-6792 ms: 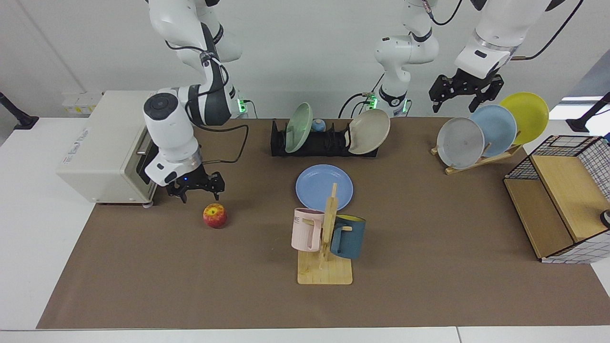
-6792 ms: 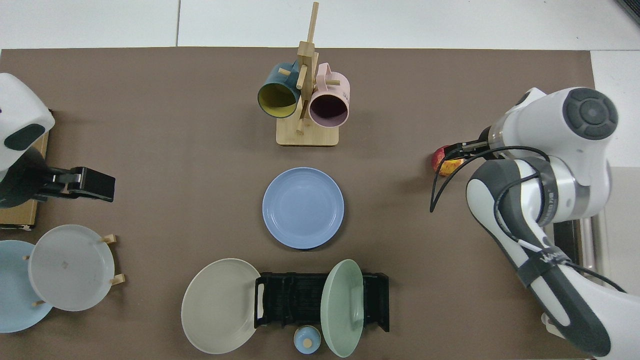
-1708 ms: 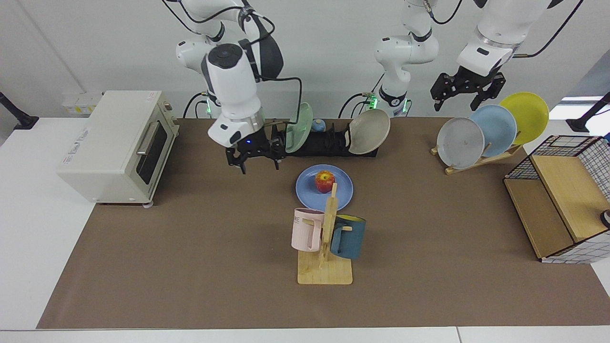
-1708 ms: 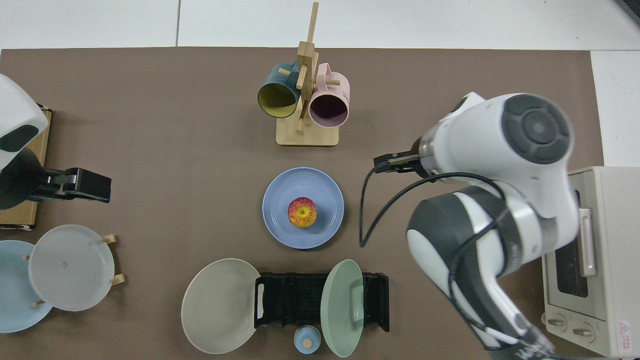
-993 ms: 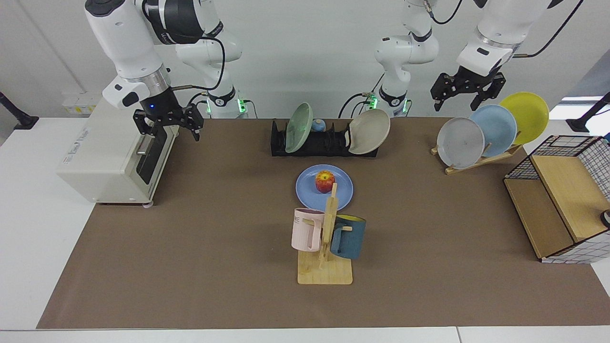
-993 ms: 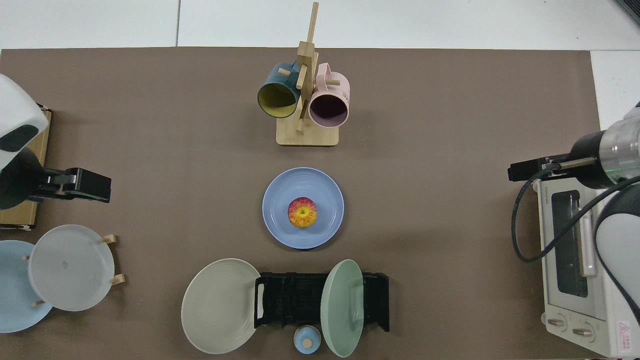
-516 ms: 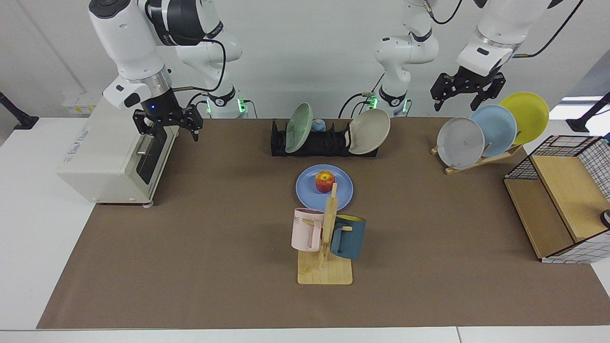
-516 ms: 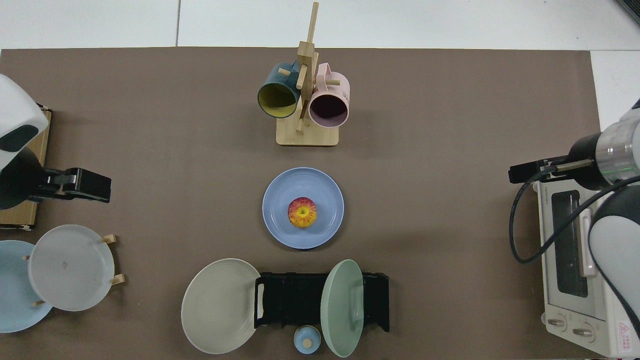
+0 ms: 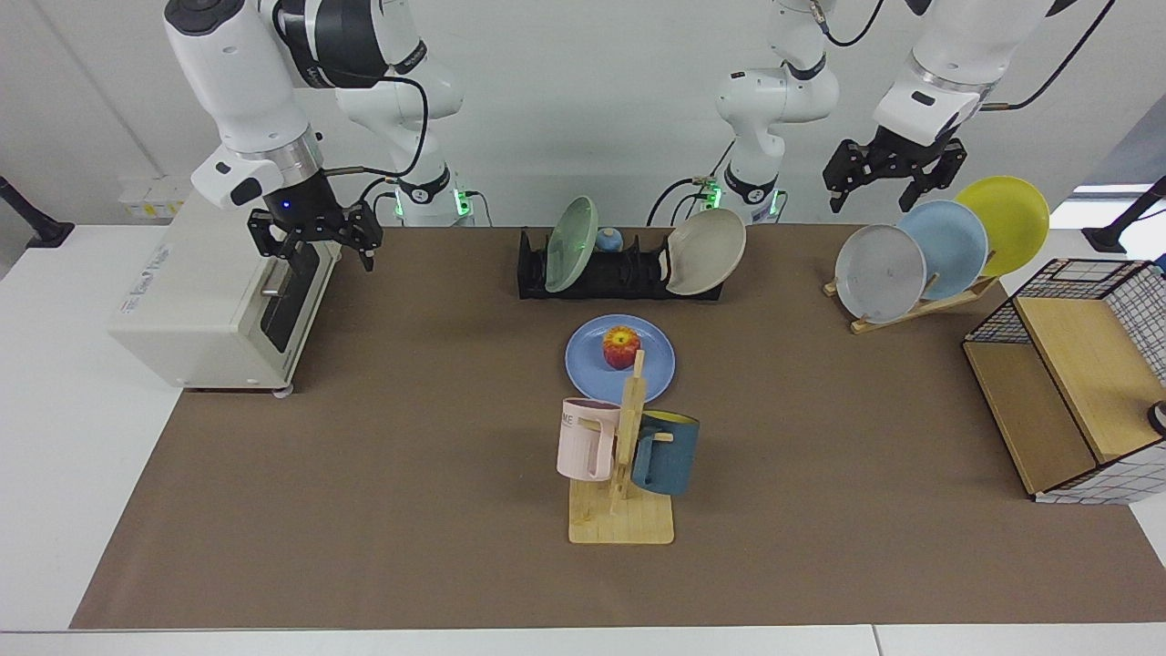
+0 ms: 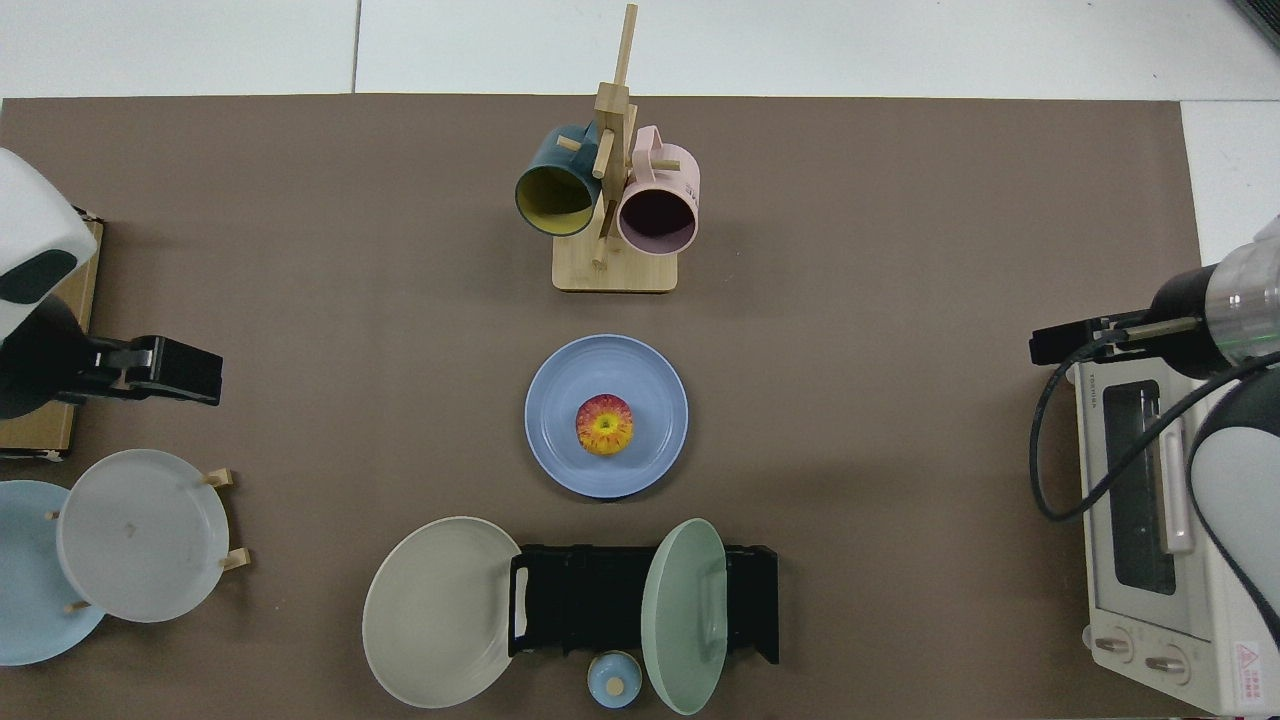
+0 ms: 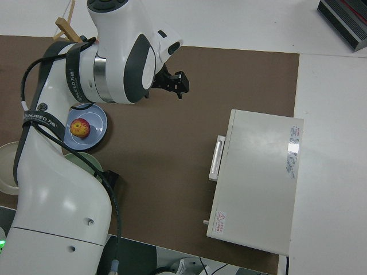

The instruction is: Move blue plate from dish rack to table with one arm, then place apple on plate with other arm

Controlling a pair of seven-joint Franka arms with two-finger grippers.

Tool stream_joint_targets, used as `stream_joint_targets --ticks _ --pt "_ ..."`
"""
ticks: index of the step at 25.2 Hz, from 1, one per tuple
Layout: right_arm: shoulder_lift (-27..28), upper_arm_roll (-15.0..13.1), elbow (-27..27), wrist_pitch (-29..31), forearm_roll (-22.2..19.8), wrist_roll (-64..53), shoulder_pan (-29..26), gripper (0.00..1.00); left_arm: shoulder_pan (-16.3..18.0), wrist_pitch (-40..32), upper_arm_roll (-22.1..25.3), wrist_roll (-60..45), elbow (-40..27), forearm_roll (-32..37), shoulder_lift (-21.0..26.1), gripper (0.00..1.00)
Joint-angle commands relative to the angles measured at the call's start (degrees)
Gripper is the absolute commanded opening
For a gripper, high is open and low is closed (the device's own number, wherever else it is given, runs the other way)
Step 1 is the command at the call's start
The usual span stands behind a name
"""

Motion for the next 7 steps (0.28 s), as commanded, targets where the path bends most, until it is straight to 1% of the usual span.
stream_joint_targets --ticks 1,7 --pt "-0.78 0.69 -0.71 0.42 0.47 -0.85 -1.66 1.00 0.32 -0.44 -0.14 -0.38 -1.26 0.14 -1.31 1.00" --pt "-0.95 0.69 -0.79 0.42 0.30 -1.02 -1.66 1.00 0.23 -0.44 -0.14 -0.38 -1.26 0.14 -1.31 1.00"
